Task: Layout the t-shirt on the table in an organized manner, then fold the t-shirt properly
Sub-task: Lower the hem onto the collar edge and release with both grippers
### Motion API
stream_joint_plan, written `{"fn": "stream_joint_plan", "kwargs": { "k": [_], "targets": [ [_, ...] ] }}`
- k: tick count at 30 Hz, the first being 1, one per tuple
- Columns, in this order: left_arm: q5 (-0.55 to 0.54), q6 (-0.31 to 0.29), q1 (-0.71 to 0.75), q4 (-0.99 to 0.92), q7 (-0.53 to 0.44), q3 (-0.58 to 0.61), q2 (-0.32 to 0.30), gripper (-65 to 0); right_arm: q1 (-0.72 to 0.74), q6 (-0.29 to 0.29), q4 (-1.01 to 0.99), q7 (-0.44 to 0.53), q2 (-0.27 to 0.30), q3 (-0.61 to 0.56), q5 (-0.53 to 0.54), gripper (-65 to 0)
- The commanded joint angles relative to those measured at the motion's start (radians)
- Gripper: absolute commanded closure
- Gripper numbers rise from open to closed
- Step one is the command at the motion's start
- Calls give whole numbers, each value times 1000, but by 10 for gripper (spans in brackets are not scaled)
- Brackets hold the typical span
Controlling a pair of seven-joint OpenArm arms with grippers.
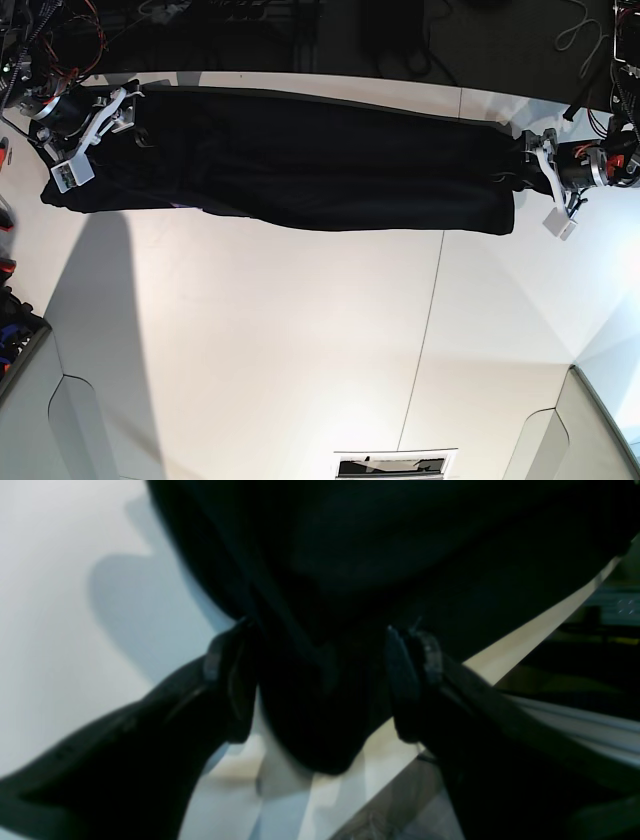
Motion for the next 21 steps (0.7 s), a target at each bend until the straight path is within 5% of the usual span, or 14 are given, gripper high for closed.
{"fn": "stream_joint_plan", "kwargs": {
  "k": [1, 9, 10, 13, 21],
  "targets": [
    [15, -4, 5, 9, 10, -2, 0, -423, 6, 3, 16, 19, 13, 8, 15, -453],
    [14, -4, 11, 9, 3, -2, 108, -404, 5, 3, 16, 19, 14, 8, 15, -453],
    [15, -4, 11, 9, -6, -2, 117, -350, 6, 3, 16, 19, 13, 8, 15, -453],
    [61, -4, 10, 9, -61, -3, 129, -26, 6, 3, 16, 19, 13, 8, 15, -453],
    [266, -4, -30, 9, -154, -56, 130, 0, 6, 2, 38, 20, 13, 8, 19, -453]
  ]
}}
